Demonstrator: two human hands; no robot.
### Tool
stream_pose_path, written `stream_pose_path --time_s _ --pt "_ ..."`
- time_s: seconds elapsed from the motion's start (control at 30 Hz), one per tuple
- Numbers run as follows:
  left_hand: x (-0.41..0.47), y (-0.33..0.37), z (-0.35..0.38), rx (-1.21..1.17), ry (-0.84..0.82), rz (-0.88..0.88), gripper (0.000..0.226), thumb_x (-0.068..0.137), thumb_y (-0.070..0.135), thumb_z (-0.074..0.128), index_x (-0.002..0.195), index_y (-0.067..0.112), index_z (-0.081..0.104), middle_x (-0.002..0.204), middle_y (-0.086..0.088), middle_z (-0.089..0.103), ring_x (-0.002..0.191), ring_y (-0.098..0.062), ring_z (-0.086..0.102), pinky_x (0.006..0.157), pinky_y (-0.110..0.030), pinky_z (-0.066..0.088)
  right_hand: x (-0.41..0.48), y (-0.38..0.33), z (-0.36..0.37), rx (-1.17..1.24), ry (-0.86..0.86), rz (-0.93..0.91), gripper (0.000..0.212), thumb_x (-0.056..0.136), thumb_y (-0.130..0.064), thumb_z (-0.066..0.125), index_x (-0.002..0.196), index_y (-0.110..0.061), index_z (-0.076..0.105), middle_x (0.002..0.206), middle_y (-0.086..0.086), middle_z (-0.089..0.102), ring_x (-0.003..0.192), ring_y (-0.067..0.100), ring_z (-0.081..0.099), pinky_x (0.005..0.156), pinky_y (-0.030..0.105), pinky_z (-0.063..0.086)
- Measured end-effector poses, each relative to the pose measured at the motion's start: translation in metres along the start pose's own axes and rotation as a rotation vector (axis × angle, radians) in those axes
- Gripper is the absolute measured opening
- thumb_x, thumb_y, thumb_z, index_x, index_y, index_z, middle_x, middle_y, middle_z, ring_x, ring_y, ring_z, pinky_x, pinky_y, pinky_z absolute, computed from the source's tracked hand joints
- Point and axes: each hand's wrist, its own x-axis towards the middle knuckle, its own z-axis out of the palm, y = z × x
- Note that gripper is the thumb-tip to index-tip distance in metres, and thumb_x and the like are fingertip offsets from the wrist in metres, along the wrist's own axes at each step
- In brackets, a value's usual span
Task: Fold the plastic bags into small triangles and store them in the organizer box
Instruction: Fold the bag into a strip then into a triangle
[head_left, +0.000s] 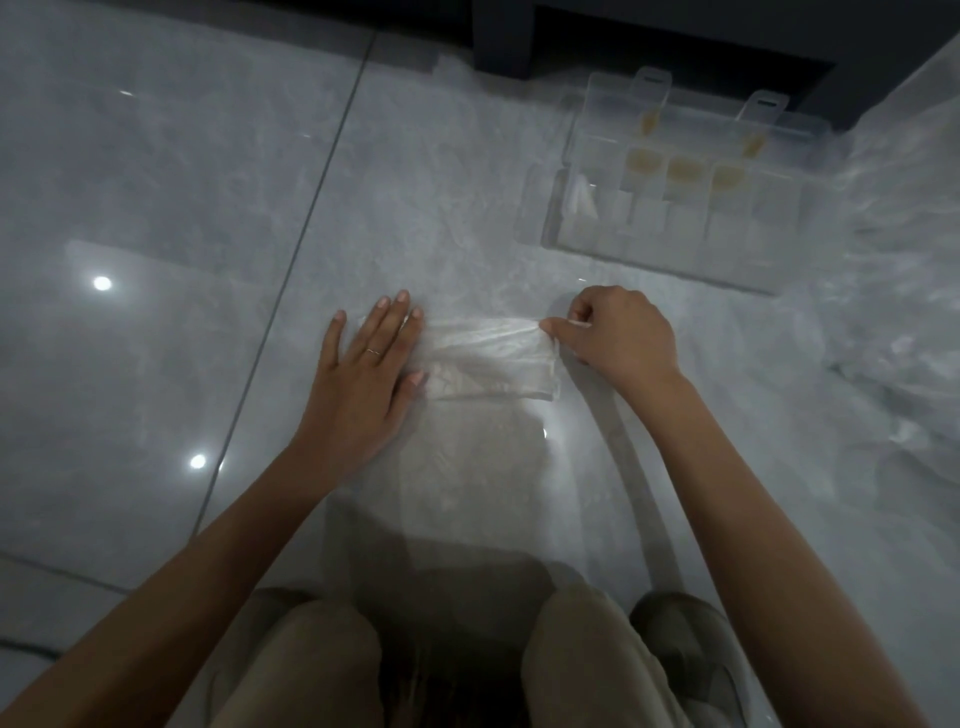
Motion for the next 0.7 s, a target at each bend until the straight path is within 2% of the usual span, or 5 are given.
stream_pose_path --time_s 0.23,0.33,0.43,0.53,0.7 --pt "-0.001 -0.005 0.005 0.025 -0.045 -0.043 0.065 0.098 0.045 0.024 0.151 0.007 0.025 0.158 -0.009 0.024 0.145 -0.019 0.022 0.115 -0.052 0.013 -0.001 -0.002 -0.002 0.049 -0.038 0.056 0.03 0.087 -0.042 0.066 0.079 -0.015 0.057 0.076 0.001 0.061 0.084 0.024 0.062 0.07 0.029 0.04" --pt "-0.001 -0.002 0.005 0.033 -0.045 -0.058 0.068 0.097 0.047 0.025 0.151 0.007 0.025 0.159 -0.009 0.023 0.145 -0.019 0.023 0.114 -0.053 0.014 -0.014 -0.015 0.002 -0.285 0.175 0.076 0.029 0.087 -0.039 0.061 0.101 -0.013 0.061 0.102 0.008 0.063 0.102 0.03 0.056 0.088 0.038 0.034" --pt "-0.001 0.0 0.005 0.045 -0.027 -0.069 0.069 0.096 0.048 0.026 0.151 0.007 0.027 0.159 -0.008 0.024 0.145 -0.018 0.024 0.112 -0.055 0.014 -0.037 -0.043 0.026 -0.285 0.403 -0.189 0.038 0.085 -0.032 0.052 0.115 -0.011 0.063 0.121 0.013 0.06 0.114 0.033 0.053 0.102 0.045 0.029" --pt "0.0 0.001 0.006 0.039 -0.028 -0.076 0.067 0.096 0.046 0.025 0.151 0.008 0.027 0.159 -0.008 0.024 0.145 -0.017 0.023 0.113 -0.057 0.013 -0.051 -0.069 0.063 -0.176 0.254 -0.45 0.051 0.094 -0.033 0.034 0.136 -0.01 0.053 0.143 0.01 0.05 0.135 0.03 0.042 0.115 0.043 0.024" --pt "-0.001 -0.001 0.006 0.026 -0.051 -0.065 0.069 0.094 0.045 0.025 0.152 0.009 0.022 0.16 -0.008 0.018 0.147 -0.017 0.017 0.113 -0.057 0.01 -0.05 -0.067 0.1 -0.301 0.085 -0.444 0.061 0.098 -0.043 0.022 0.145 -0.01 0.04 0.152 0.005 0.039 0.141 0.02 0.035 0.116 0.038 0.019"
